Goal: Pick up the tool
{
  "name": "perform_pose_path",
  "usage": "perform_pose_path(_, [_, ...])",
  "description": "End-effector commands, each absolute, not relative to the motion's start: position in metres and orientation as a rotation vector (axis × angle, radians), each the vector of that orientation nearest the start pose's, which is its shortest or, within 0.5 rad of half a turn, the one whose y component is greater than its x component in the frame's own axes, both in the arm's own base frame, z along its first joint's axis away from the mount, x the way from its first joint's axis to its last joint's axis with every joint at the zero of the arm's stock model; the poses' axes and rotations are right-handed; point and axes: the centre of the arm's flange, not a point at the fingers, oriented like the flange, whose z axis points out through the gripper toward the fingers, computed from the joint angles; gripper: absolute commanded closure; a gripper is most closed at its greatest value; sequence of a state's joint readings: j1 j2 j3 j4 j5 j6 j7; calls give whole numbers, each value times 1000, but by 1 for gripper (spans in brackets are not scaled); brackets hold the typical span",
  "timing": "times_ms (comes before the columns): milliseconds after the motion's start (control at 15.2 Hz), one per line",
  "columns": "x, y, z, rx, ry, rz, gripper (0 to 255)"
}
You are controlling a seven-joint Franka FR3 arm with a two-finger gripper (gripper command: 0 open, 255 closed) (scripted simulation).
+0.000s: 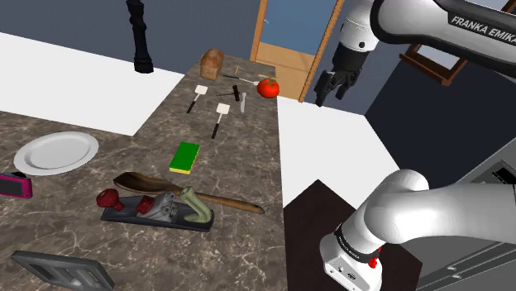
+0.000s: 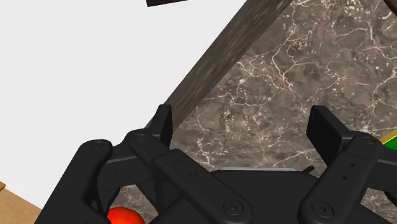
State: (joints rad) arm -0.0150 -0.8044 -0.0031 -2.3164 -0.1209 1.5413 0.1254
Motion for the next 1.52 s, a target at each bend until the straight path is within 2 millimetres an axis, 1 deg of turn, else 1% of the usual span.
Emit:
perform_pose_path(0, [299,-19,613,-3249,241,-58,0])
perform_pose_path(396, [348,34,580,-3246,41,-9,0])
perform_pose_path(726, [382,83,551,-3234,-125,31,0])
perform_pose_path(1122, [416,147,517,-3206,-322,79,0])
perform_pose_path(1452, [437,203,488,-3174,-483,119,0])
